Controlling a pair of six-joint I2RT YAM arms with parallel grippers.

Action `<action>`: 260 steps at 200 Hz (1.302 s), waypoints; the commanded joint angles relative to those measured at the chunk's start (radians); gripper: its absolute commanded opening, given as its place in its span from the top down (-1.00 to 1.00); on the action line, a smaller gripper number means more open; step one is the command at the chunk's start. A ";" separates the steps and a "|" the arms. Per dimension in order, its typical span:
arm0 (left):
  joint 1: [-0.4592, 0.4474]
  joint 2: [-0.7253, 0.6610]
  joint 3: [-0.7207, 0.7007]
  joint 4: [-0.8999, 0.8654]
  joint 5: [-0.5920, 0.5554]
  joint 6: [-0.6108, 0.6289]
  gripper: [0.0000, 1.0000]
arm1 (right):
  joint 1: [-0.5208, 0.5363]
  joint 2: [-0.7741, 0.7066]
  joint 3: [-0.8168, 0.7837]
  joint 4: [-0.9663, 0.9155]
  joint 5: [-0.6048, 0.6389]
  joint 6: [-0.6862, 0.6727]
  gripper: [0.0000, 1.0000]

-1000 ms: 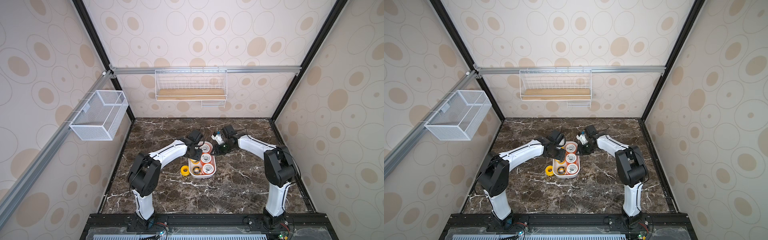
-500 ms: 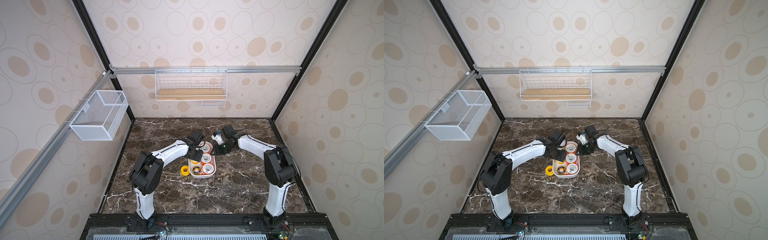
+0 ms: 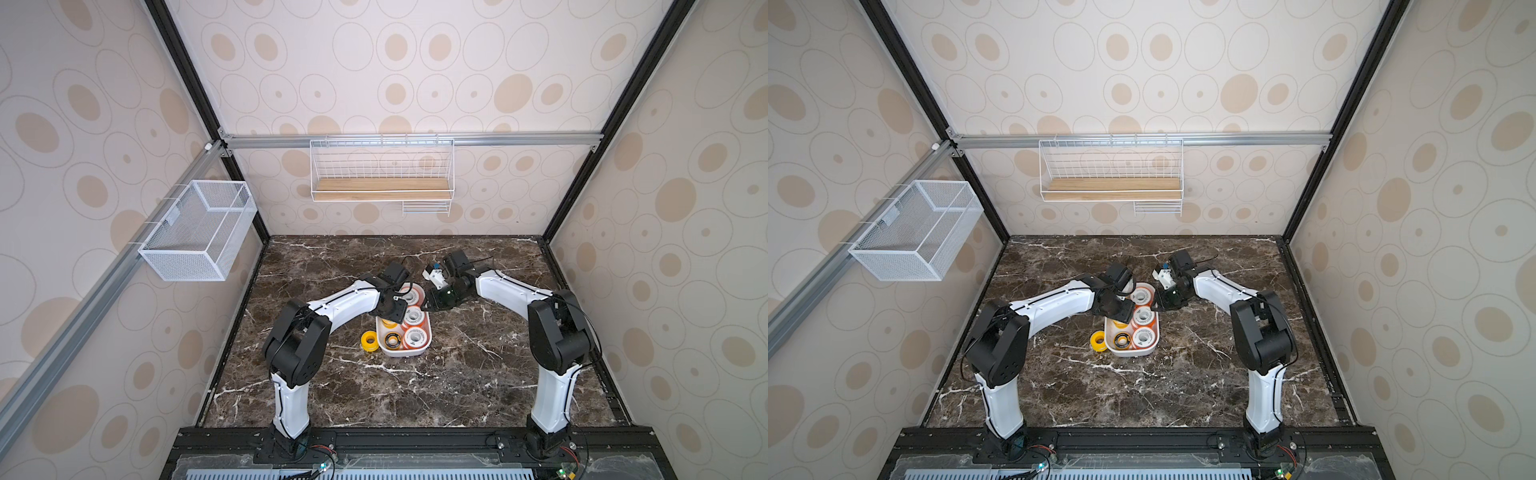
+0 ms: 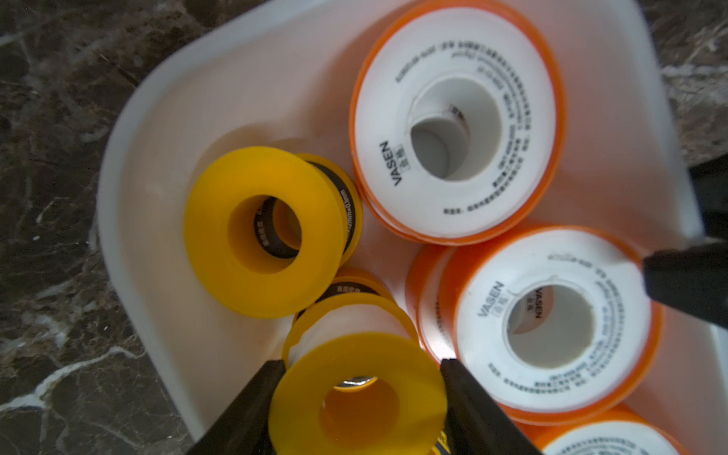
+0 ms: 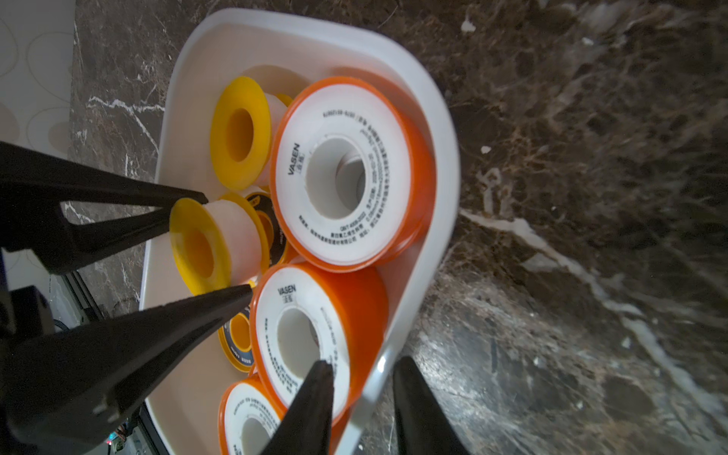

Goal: Put the sealing tape into the storage box
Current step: Place the sealing tape in the storage box.

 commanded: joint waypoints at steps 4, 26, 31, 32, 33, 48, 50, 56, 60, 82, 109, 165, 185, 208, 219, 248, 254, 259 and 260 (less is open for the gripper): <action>-0.003 0.012 0.019 -0.026 -0.032 -0.006 -0.34 | 0.008 -0.011 0.004 -0.029 -0.001 -0.013 0.37; -0.003 0.004 0.017 -0.026 -0.031 -0.006 -0.35 | 0.008 -0.012 0.004 -0.029 -0.001 -0.012 0.37; -0.002 0.002 0.016 -0.026 -0.034 -0.006 -0.35 | 0.009 -0.011 0.004 -0.028 -0.001 -0.011 0.37; -0.002 0.002 0.015 -0.026 -0.034 -0.006 -0.35 | 0.009 -0.011 0.004 -0.028 -0.002 -0.011 0.37; -0.002 0.001 0.015 -0.026 -0.035 -0.006 -0.35 | 0.009 -0.011 0.004 -0.028 -0.002 -0.011 0.37; -0.003 -0.006 0.014 -0.026 -0.040 -0.006 -0.35 | 0.007 -0.011 0.004 -0.030 -0.003 -0.010 0.37; -0.003 -0.008 0.014 -0.026 -0.040 -0.006 -0.35 | 0.008 -0.011 0.004 -0.029 -0.003 -0.012 0.37; -0.002 -0.012 0.013 -0.026 -0.043 -0.006 -0.34 | 0.008 -0.011 0.003 -0.028 -0.004 -0.011 0.37; -0.003 -0.016 0.013 -0.027 -0.042 -0.006 -0.34 | 0.008 -0.011 0.004 -0.029 -0.004 -0.012 0.37; -0.003 -0.046 0.012 -0.036 -0.052 -0.008 -0.33 | 0.009 -0.014 0.006 -0.032 -0.008 -0.014 0.36; -0.002 -0.107 0.004 -0.051 -0.066 -0.011 -0.34 | 0.007 -0.025 0.007 -0.035 -0.001 -0.016 0.31; 0.008 -0.292 -0.056 -0.081 -0.060 -0.025 -0.38 | 0.008 -0.077 0.011 -0.052 0.005 -0.046 0.11; 0.036 -0.383 -0.097 -0.097 -0.032 -0.026 -0.38 | 0.009 -0.111 -0.002 -0.056 0.009 -0.064 0.06; 0.121 -0.498 -0.160 -0.111 0.076 -0.044 -0.37 | 0.016 -0.145 -0.018 -0.056 0.010 -0.089 0.04; 0.156 -0.549 -0.187 -0.125 0.112 -0.045 -0.37 | 0.028 -0.160 -0.021 -0.058 0.014 -0.103 0.04; 0.219 -0.669 -0.239 -0.192 0.123 -0.003 -0.36 | 0.078 -0.184 -0.019 -0.071 0.038 -0.147 0.04; 0.237 -0.694 -0.255 -0.198 0.120 0.003 -0.36 | 0.091 -0.187 -0.017 -0.071 0.040 -0.158 0.04; 0.259 -0.716 -0.271 -0.201 0.120 0.006 -0.36 | 0.104 -0.189 -0.015 -0.072 0.042 -0.164 0.04; 0.263 -0.722 -0.274 -0.201 0.118 0.007 -0.35 | 0.108 -0.189 -0.015 -0.073 0.042 -0.165 0.04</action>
